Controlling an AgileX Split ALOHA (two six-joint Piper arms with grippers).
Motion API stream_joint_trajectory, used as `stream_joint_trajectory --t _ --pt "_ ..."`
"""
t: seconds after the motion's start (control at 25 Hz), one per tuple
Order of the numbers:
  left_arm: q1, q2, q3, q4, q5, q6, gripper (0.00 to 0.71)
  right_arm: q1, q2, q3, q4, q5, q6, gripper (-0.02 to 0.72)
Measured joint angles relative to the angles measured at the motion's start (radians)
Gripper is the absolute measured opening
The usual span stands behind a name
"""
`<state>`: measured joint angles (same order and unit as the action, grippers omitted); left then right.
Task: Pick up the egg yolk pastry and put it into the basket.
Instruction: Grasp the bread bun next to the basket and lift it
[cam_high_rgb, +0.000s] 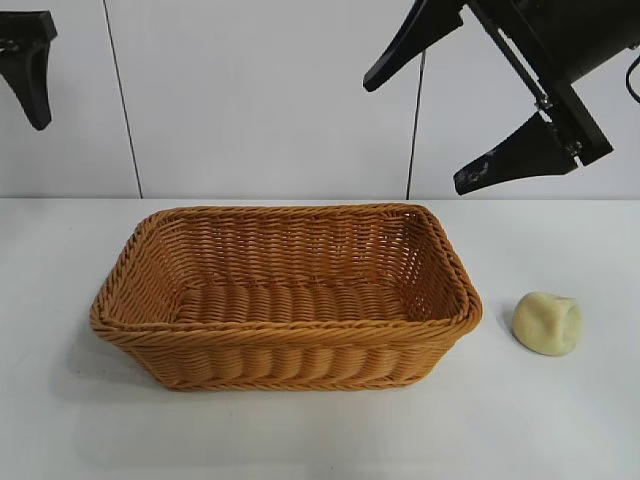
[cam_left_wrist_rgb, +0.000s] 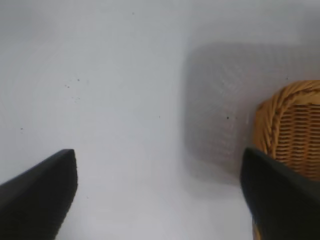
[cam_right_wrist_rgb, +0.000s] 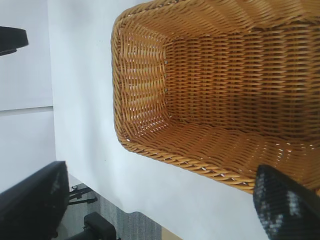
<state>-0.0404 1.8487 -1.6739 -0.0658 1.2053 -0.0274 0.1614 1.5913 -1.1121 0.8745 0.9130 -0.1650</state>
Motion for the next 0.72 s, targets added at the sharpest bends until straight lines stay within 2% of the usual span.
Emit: stream_joint_trajectory --t 0.72 --pt "0.0 -0.726 0.668 0.022 0.007 0.033 0.654 0.0 0.0 0.0 0.0 0.0 0.0 0.694"
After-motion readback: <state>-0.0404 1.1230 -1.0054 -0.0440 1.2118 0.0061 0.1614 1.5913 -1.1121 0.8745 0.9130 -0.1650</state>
